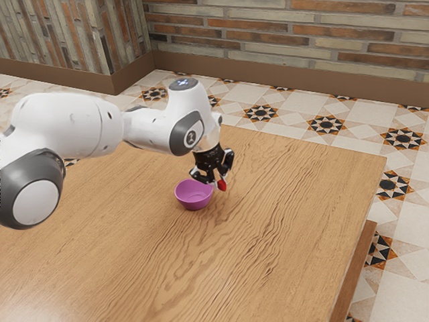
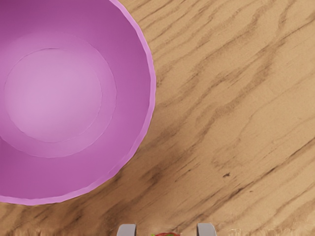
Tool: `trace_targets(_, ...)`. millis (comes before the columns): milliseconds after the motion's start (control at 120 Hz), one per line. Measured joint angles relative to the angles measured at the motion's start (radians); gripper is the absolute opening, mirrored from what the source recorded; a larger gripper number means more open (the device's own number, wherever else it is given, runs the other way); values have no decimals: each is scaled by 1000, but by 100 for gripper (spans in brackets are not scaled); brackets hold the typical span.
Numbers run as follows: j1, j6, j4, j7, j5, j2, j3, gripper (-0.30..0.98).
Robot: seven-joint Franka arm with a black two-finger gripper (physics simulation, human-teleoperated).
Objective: Take strawberry from the bowl
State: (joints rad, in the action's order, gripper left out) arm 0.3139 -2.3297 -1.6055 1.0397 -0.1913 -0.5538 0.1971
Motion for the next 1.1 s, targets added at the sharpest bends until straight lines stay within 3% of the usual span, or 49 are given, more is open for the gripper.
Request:
trace_targets(325, 110, -2, 54, 31, -7, -103, -2, -4)
trace_targets(558, 134, -2, 60, 54, -13, -141, -1, -3)
trace_targets(783, 147, -22, 60, 58, -21, -130, -1, 38)
trace_targets(933, 141, 30, 31, 57, 4, 46, 0, 53)
trace_targets(1100, -86, 270, 27, -78, 18, 262, 3, 62)
